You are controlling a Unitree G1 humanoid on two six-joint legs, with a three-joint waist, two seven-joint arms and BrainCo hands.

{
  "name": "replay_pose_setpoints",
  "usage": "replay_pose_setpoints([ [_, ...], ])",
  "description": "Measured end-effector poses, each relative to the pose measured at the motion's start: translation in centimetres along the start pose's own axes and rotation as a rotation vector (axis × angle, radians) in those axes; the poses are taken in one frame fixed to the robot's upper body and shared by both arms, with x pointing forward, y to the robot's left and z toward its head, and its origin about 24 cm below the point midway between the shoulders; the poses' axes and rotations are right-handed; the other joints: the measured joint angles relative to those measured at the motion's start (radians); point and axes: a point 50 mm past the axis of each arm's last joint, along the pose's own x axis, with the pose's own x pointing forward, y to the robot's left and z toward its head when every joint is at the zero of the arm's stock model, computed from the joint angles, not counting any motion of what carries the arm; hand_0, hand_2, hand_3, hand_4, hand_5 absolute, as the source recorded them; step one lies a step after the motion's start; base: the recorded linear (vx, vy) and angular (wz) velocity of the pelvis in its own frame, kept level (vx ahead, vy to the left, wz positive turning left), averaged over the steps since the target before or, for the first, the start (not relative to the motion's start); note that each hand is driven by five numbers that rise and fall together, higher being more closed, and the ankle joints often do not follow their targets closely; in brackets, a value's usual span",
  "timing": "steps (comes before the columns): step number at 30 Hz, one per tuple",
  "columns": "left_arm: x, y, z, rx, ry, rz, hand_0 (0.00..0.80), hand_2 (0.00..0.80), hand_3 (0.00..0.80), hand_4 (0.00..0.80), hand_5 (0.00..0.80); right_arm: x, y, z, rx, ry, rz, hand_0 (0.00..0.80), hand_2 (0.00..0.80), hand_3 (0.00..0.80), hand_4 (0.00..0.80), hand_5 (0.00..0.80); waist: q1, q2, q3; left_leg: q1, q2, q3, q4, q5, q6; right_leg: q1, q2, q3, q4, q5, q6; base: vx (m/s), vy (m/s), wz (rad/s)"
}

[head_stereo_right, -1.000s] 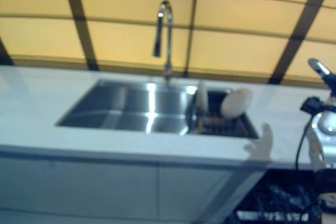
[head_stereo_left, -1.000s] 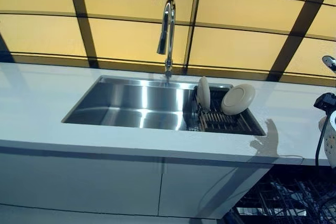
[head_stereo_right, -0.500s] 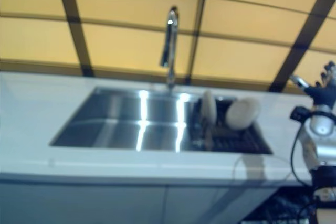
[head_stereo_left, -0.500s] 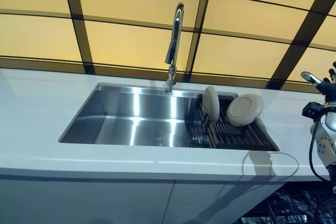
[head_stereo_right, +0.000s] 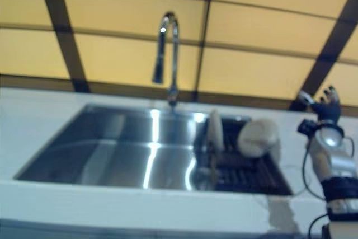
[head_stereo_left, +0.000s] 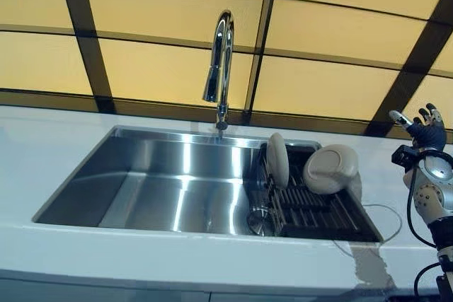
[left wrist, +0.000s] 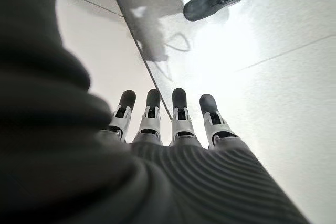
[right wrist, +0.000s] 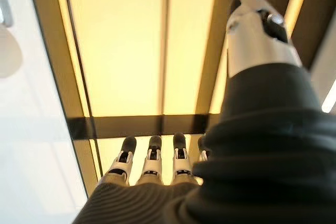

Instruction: Take plates into dishwasher

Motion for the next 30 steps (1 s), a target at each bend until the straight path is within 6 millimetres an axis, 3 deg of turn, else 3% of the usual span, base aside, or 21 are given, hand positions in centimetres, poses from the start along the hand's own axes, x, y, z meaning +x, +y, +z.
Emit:
replay_pose_setpoints([
  [4,0.0,-0.5,-0.2,-0.041,0.004,-0.013,0.0,0.0,0.0,0.0,0.0,0.1,0.7,0.0,-0.003,0.019,0.028,0.0,0.0,0.0,0.0,0.0,-0.004,0.03,0.004,0.002,0.042,0.012,0.027,-0.001,-0.024,0.033,0.031,-0.021,0.002,-0.036,-0.024,0.217,-0.234,0.11],
  [9,0.1,-1.4,0.6,-0.048,-0.044,-0.032,0.0,0.0,0.0,0.0,0.0,0.0,1.0,-0.4,-0.019,0.05,0.048,0.0,0.0,0.0,0.0,0.0,-0.005,0.031,0.004,-0.017,0.05,0.019,0.104,0.0,-0.053,0.066,0.038,-0.028,-0.003,-0.066,-0.026,0.111,-0.213,0.1],
  [12,0.1,-1.6,1.2,-0.05,-0.069,-0.035,0.0,0.0,0.0,0.0,0.0,-0.2,1.7,-0.7,-0.042,0.079,0.09,0.0,0.0,0.0,0.0,0.0,-0.004,0.011,0.01,-0.131,0.021,0.026,0.333,0.003,-0.077,0.082,0.02,-0.027,-0.016,-0.077,-0.034,0.064,-0.208,0.23],
  [13,0.1,-1.9,1.3,-0.051,-0.078,-0.041,0.0,0.0,0.0,0.0,0.0,-0.3,2.0,-0.9,-0.051,0.098,0.107,0.0,0.0,0.0,0.0,0.0,0.005,0.007,0.012,-0.191,0.013,0.03,0.452,0.026,-0.112,0.097,0.014,-0.027,-0.025,-0.078,-0.049,0.045,-0.058,0.16],
  [14,0.1,-1.9,1.3,-0.052,-0.078,-0.042,0.0,0.0,0.0,0.0,0.0,-0.3,2.0,-1.0,-0.054,0.104,0.113,0.0,0.0,0.0,0.0,0.0,0.005,0.006,0.013,-0.21,0.009,0.035,0.485,0.036,-0.124,0.104,0.013,-0.027,-0.03,-0.076,-0.056,0.06,-0.04,0.19],
  [15,0.1,-1.8,1.4,-0.058,-0.084,-0.038,0.0,0.0,0.0,0.0,0.0,-0.4,2.3,-1.4,-0.068,0.123,0.126,0.0,0.0,0.0,0.0,0.0,0.006,-0.005,0.019,-0.233,0.019,0.062,0.511,0.038,-0.113,0.117,0.008,-0.027,-0.042,-0.076,-0.064,0.071,0.013,0.13],
  [16,0.1,-1.6,1.7,-0.054,-0.099,-0.033,0.0,0.0,0.0,0.0,0.0,-0.6,2.7,-2.0,-0.094,0.151,0.149,0.0,0.0,0.0,0.0,0.0,0.014,-0.006,0.019,-0.245,0.031,0.117,0.431,0.044,-0.104,0.115,0.006,-0.029,-0.045,-0.08,-0.07,0.076,0.019,0.09],
  [18,0.1,-1.4,1.9,-0.053,-0.11,-0.029,0.0,0.0,0.0,0.0,0.0,-0.8,3.1,-2.7,-0.101,0.183,0.168,0.0,0.0,0.0,0.0,0.0,0.019,-0.01,0.022,-0.245,0.033,0.153,0.289,0.054,-0.089,0.113,0.005,-0.03,-0.054,-0.08,-0.07,0.073,0.027,0.02],
  [20,0.1,-1.4,2.1,-0.052,-0.112,-0.029,0.0,0.0,0.0,0.0,0.0,-1.1,3.5,-3.3,-0.123,0.212,0.186,0.0,0.0,0.0,0.0,0.0,0.019,-0.015,0.026,-0.237,0.029,0.162,0.108,0.09,-0.054,0.109,0.006,-0.031,-0.057,-0.08,-0.07,0.068,0.04,0.07],
  [22,0.1,-1.5,2.2,-0.051,-0.107,-0.031,0.0,0.0,0.0,0.0,0.0,-1.1,3.4,-3.5,-0.128,0.231,0.19,0.0,0.0,0.0,0.0,0.0,0.022,-0.004,0.036,-0.236,0.032,0.16,-0.005,0.127,-0.063,0.116,0.019,-0.032,-0.056,-0.079,-0.069,0.036,0.076,0.01],
  [24,0.1,-1.5,2.4,-0.052,-0.112,-0.03,0.0,0.0,0.0,0.0,0.0,-1.1,3.4,-3.6,-0.135,0.245,0.198,0.0,0.0,0.0,0.0,0.0,0.024,0.005,0.046,-0.231,0.036,0.156,-0.007,0.137,-0.063,0.112,0.032,-0.021,-0.054,-0.078,-0.065,0.003,0.093,-0.26],
  [26,0.1,-1.3,2.8,-0.052,-0.125,-0.026,0.0,0.0,0.0,0.0,0.0,-1.2,3.4,-3.6,-0.143,0.265,0.234,0.0,0.0,0.0,0.0,0.0,0.026,0.004,0.051,-0.225,0.028,0.172,-0.008,0.158,-0.056,0.108,0.027,0.008,-0.056,-0.081,-0.041,0.012,0.161,-0.44],
  [30,0.0,-1.2,2.6,-0.052,-0.123,-0.021,0.0,0.0,0.0,0.0,0.0,-0.8,2.3,-2.8,-0.175,0.271,0.263,0.0,0.0,0.0,0.0,0.0,0.018,0.025,0.053,-0.187,0.016,0.208,-0.057,0.226,-0.004,0.118,0.01,0.003,-0.055,-0.072,-0.006,0.057,0.104,-0.3],
])
